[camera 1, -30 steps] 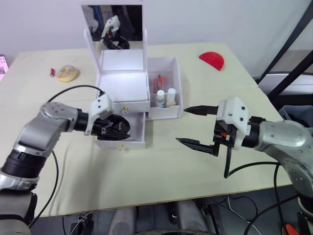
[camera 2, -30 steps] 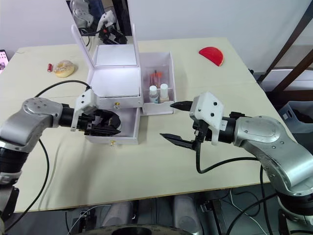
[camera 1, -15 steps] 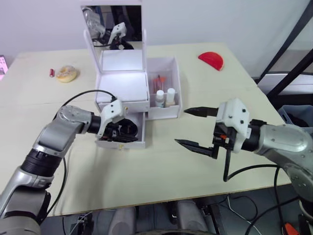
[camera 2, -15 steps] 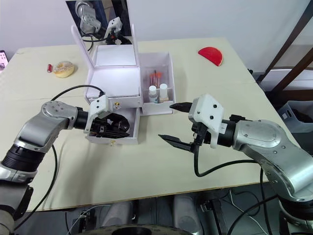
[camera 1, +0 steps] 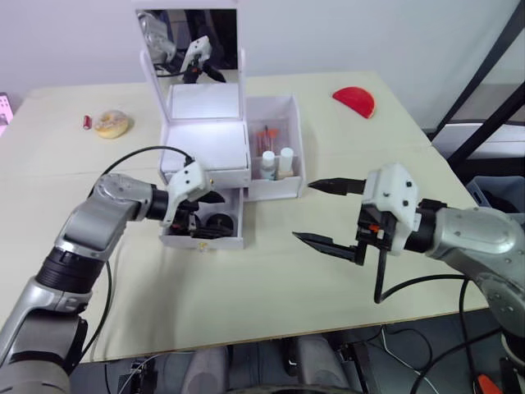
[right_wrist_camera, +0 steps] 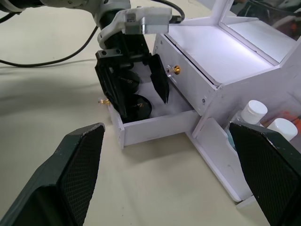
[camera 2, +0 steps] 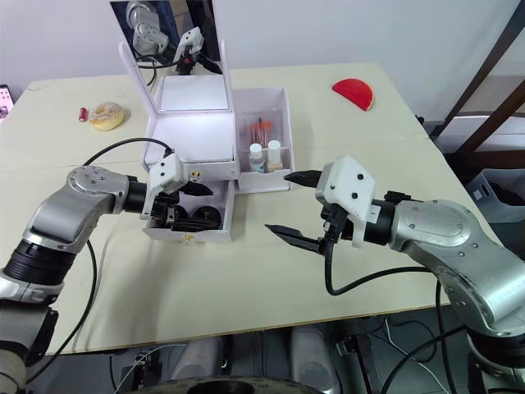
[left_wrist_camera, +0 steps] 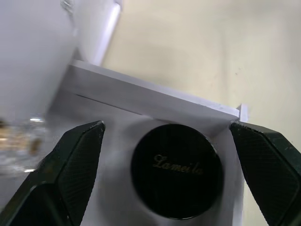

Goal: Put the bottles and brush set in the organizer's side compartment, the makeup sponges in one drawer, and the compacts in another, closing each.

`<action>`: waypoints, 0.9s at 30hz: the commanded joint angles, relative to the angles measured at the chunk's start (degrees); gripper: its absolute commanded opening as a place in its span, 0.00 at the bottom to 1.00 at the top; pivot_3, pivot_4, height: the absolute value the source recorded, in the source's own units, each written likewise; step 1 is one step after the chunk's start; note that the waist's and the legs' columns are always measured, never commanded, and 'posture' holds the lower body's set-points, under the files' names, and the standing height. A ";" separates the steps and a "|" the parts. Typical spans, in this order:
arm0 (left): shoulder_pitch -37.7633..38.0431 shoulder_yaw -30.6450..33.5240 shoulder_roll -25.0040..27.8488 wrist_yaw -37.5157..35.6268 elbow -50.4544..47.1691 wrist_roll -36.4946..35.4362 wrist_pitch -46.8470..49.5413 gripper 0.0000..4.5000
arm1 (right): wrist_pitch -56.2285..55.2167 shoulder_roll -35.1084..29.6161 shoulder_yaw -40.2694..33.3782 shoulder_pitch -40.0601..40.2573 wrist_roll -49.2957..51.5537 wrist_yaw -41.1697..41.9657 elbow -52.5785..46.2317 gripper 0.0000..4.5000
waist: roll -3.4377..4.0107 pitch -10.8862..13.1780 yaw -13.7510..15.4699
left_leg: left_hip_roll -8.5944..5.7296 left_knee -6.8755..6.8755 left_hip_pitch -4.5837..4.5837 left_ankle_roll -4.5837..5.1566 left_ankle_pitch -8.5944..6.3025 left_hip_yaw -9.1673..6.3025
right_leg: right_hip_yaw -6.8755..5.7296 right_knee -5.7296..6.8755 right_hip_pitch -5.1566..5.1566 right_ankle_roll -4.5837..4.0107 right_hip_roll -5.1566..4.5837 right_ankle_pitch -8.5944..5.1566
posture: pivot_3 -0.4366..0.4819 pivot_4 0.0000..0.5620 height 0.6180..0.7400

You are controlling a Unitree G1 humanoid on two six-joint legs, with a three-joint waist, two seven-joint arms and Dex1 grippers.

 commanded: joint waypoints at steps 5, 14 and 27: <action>0.90 10.54 5.11 -4.08 -7.17 -12.44 10.04 0.94 | -1.10 -0.15 -0.25 -1.12 -0.20 0.20 -0.13 1.00 | 0.01 0.01 -0.09 | 0.00 -0.01 -0.01 0.00 0.00 0.00 | 0.00 0.00 0.00 0.00 0.00 0.00 | 0.48 0.27 1.00; 14.93 20.44 18.73 -10.64 -16.13 -20.28 13.83 0.02 | -1.93 0.38 1.02 -1.91 -0.46 1.20 0.95 1.00 | 0.04 0.02 -0.12 | 0.02 -0.08 0.06 0.00 0.00 0.00 | 0.00 0.00 -0.02 0.01 0.00 -0.03 | 0.48 0.27 1.00; 17.36 9.46 18.53 -7.04 -13.92 -5.03 -2.99 0.02 | -3.88 -0.90 0.62 -3.19 -1.69 4.84 3.71 1.00 | 0.06 0.03 -0.01 | 0.02 -0.06 -0.01 0.00 0.00 0.03 | 0.00 -0.04 -0.04 0.00 -0.02 -0.03 | 0.48 0.27 1.00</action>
